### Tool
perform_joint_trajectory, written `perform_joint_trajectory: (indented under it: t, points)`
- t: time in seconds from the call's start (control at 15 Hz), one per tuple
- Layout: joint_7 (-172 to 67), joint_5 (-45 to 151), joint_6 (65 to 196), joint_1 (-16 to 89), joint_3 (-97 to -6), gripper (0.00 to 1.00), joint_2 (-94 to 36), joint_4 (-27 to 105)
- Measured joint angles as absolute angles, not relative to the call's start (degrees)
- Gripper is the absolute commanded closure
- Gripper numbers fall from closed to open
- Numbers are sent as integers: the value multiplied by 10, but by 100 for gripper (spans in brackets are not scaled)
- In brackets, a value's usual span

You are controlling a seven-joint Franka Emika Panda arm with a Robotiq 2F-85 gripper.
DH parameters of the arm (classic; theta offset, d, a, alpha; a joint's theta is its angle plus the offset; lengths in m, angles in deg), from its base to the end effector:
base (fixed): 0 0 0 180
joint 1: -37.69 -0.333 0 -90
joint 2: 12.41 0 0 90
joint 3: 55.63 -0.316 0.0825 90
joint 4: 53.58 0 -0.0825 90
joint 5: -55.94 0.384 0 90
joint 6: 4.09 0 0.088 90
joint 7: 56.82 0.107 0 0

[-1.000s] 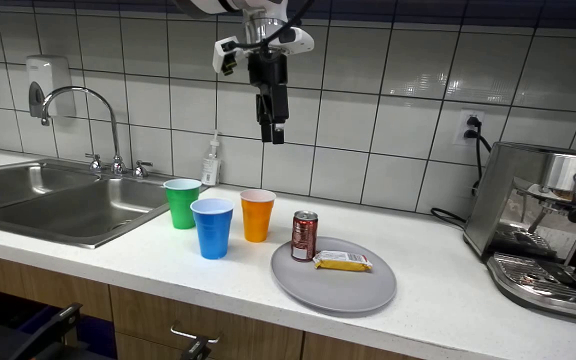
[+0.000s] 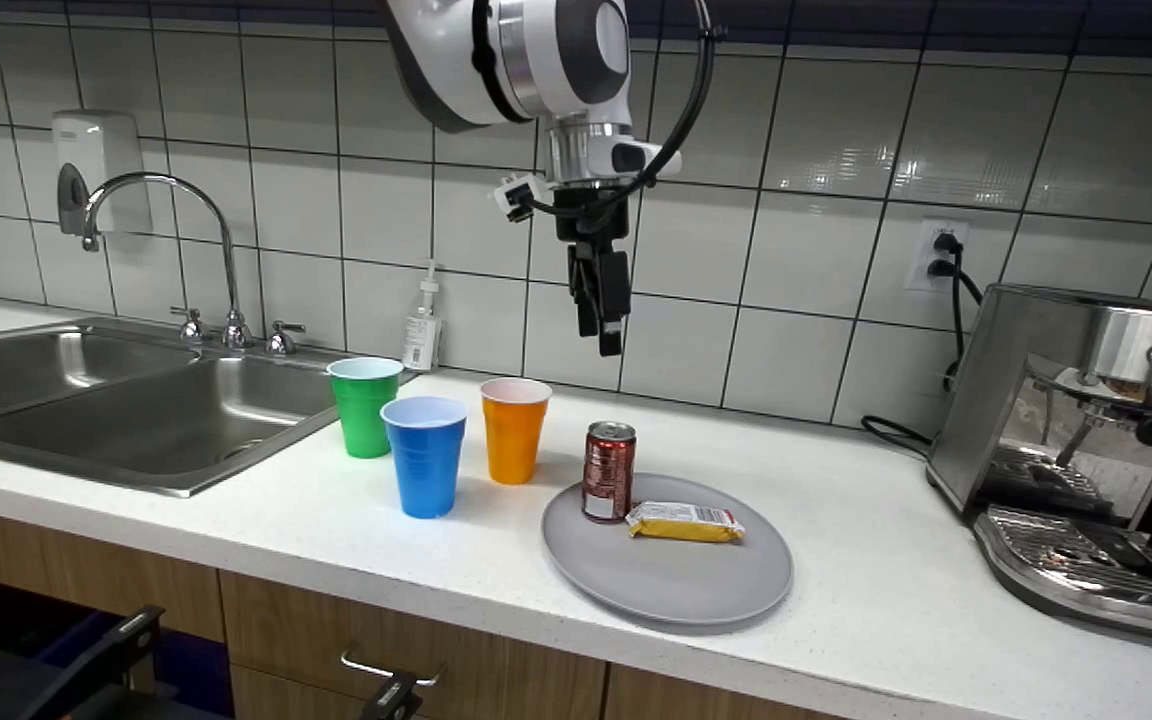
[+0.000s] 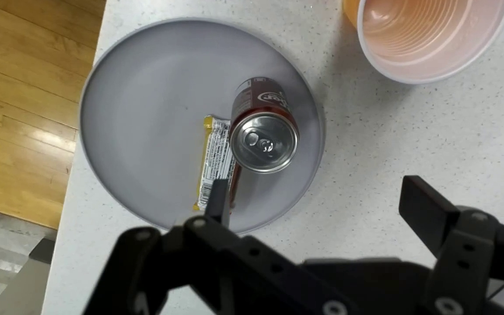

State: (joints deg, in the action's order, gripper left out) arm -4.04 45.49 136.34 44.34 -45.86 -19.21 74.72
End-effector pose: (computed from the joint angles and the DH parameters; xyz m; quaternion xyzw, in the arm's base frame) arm 0.5242 -0.1540 0.3258 0.8571 -0.5081 0.0664 0.0532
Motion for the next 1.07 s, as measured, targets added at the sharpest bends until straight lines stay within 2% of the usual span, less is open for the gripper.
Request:
perform_joint_trajectory:
  t: [1.07]
  points:
    - [-40, 510, 1439, 443, -436, 0, -276, 755]
